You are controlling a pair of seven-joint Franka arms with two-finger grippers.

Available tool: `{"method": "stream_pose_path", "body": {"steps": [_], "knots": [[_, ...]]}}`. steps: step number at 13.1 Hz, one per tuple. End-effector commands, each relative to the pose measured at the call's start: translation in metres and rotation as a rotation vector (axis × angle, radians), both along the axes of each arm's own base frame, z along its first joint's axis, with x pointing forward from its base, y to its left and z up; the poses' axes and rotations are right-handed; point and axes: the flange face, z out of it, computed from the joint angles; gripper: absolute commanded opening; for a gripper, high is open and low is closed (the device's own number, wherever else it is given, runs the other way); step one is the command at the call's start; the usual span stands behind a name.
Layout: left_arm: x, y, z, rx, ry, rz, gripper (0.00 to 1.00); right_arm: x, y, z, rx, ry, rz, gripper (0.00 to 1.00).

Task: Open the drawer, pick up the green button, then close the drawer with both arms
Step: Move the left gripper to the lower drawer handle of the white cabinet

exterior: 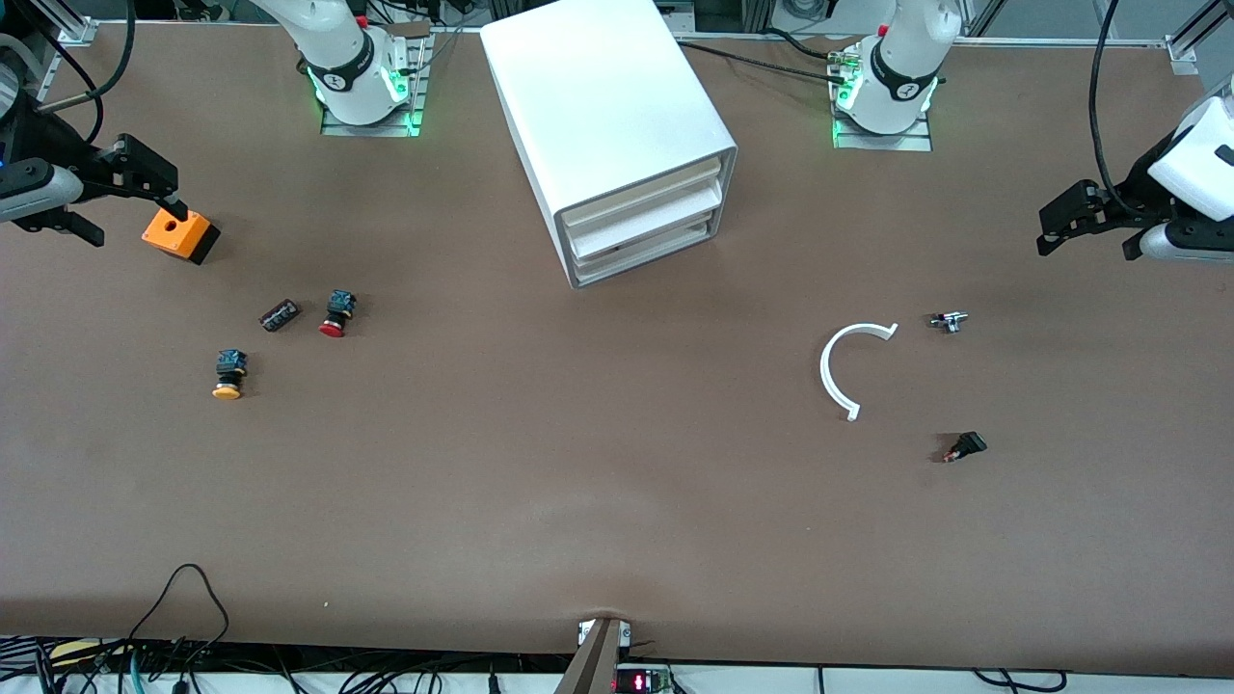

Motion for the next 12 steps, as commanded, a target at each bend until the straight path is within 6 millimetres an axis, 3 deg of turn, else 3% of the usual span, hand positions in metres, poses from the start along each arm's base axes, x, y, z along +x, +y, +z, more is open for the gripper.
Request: {"method": "stream_pose_path", "body": {"steps": [1, 4, 6, 8, 10, 11, 12], "knots": [[0.007, -0.001, 0.0, 0.014, 0.018, -0.019, 1.0, -0.003, -0.001, 0.005, -0.002, -0.006, 0.013, 0.99], [0.008, -0.003, -0.008, 0.008, 0.046, -0.022, 1.0, -0.003, -0.001, 0.005, -0.002, -0.007, 0.013, 0.99], [0.0, -0.018, -0.035, 0.001, 0.226, -0.051, 1.0, -0.003, -0.001, 0.005, -0.002, -0.007, 0.013, 0.99], [0.008, -0.054, -0.063, -0.037, 0.328, -0.103, 1.0, -0.003, -0.001, 0.005, -0.002, -0.007, 0.013, 0.99], [0.012, -0.111, -0.099, -0.117, 0.399, -0.235, 1.0, -0.003, -0.001, 0.004, -0.002, -0.004, 0.012, 0.99], [0.017, -0.143, -0.133, -0.223, 0.453, -0.306, 1.0, -0.003, 0.0, 0.003, -0.004, -0.003, 0.013, 0.99], [0.023, -0.158, -0.158, -0.308, 0.484, -0.318, 1.0, -0.003, -0.001, 0.002, -0.005, -0.003, 0.013, 0.99]]}}
